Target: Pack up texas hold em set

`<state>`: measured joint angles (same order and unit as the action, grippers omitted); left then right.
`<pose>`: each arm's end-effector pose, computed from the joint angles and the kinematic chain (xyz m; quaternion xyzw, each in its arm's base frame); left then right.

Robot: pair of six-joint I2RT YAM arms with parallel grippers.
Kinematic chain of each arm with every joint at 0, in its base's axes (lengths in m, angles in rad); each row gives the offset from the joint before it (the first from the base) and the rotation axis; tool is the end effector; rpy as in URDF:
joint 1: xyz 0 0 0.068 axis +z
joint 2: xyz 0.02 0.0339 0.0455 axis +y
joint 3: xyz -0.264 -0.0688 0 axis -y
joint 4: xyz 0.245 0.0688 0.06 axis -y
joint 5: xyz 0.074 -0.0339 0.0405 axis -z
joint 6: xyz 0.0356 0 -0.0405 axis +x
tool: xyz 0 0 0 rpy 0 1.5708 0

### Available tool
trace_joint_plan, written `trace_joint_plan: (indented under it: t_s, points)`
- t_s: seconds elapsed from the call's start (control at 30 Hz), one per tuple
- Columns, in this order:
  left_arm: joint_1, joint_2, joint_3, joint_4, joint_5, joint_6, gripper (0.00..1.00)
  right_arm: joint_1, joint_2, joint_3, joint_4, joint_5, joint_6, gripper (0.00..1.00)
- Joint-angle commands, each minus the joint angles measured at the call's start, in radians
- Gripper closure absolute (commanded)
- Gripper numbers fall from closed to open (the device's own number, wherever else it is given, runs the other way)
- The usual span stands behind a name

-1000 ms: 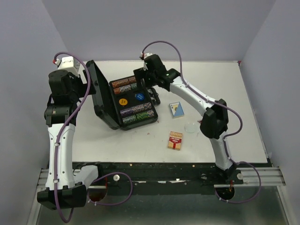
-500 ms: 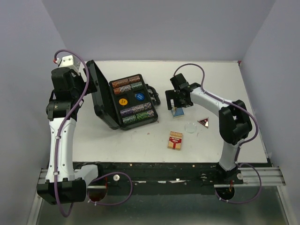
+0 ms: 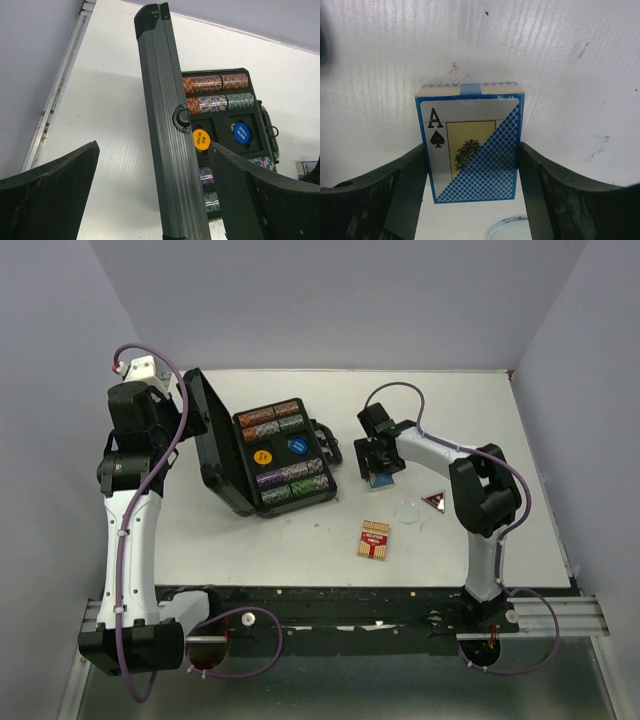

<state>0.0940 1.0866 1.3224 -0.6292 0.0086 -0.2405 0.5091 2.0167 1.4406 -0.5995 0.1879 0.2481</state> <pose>0.2216 0.0206 0.4207 -0.1361 0.8205 -0.0442 0.5535 0.3647 0.1959 0.1680 -0.1088 0.9703 -0.0132 0.2156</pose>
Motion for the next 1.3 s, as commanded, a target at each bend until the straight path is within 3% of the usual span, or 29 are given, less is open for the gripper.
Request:
trace_joint_plan:
  t_s: [0.0,0.23,0.3,0.33,0.7,1.0,1.27]
  points:
    - [0.009,-0.031,0.006,0.02,0.008,-0.017,0.01,-0.011,0.01,0.015,0.024,0.029,-0.02,0.3]
    - [0.015,-0.043,-0.006,0.017,0.004,-0.017,0.01,-0.011,-0.021,0.032,-0.003,-0.005,-0.023,0.71]
    - [0.015,-0.045,-0.011,0.017,0.005,-0.017,0.01,-0.011,-0.036,0.07,-0.026,-0.004,-0.033,0.93]
    - [0.016,-0.045,-0.014,0.017,0.005,-0.017,0.01,-0.011,-0.041,0.096,-0.04,-0.004,-0.03,0.99]
    - [0.018,-0.057,-0.026,0.003,0.01,-0.023,0.01,0.066,0.014,0.441,-0.062,-0.221,0.097,0.99]
    - [0.018,-0.1,-0.069,0.023,0.03,-0.031,0.01,0.175,0.22,0.733,-0.114,-0.225,0.174,0.99]
    - [0.018,-0.137,-0.098,0.028,0.033,-0.036,0.01,0.215,0.333,0.831,-0.145,-0.164,0.151,0.99]
